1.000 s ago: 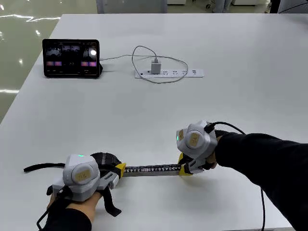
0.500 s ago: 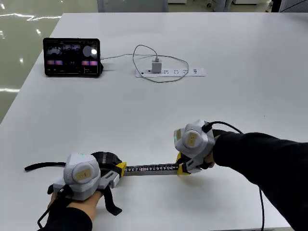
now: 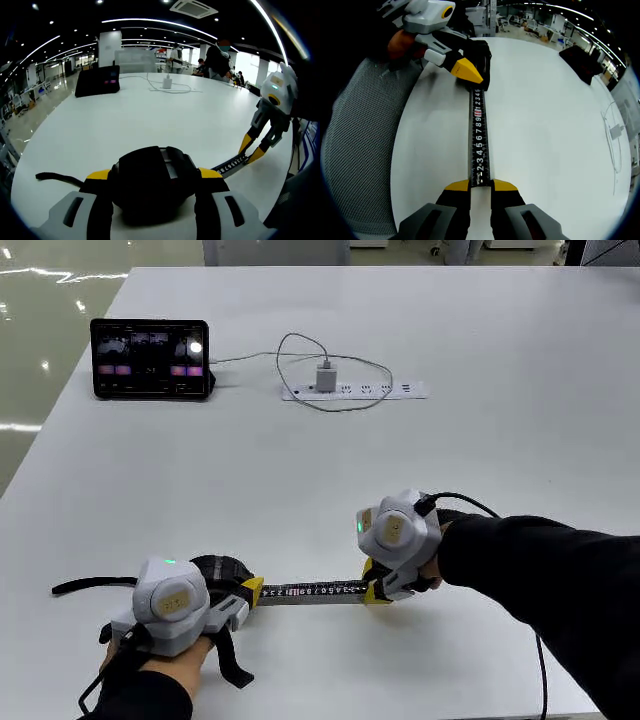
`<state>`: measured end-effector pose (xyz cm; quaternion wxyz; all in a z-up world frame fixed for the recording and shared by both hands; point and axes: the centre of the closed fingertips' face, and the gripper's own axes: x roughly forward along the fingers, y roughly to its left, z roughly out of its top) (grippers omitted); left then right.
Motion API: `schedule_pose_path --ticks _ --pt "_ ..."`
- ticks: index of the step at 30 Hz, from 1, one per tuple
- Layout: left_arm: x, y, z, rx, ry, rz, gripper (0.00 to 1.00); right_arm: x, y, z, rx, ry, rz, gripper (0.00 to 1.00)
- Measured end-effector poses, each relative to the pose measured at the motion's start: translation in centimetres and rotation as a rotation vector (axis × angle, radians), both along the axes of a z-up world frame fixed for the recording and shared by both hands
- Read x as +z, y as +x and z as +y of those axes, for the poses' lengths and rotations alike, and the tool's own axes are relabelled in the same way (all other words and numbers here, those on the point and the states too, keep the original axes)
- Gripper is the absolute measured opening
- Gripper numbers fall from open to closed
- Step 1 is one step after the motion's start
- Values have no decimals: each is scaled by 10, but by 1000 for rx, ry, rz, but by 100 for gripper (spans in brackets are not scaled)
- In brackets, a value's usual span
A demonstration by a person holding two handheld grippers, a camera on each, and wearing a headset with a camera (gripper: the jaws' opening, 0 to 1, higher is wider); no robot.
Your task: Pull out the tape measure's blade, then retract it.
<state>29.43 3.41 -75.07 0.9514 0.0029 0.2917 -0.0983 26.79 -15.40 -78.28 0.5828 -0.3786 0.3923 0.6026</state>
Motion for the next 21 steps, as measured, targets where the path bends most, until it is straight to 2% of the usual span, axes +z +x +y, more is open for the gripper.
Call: schedule_pose_path --ticks 8,10,21 --pt "0 0 0 0 0 0 61 0 0 3 -3 2 3 11" --pt "0 0 0 0 0 0 61 0 1 4 -23 7 11 11" --pt "0 1 0 -1 0 0 61 0 1 9 -7 7 6 11"
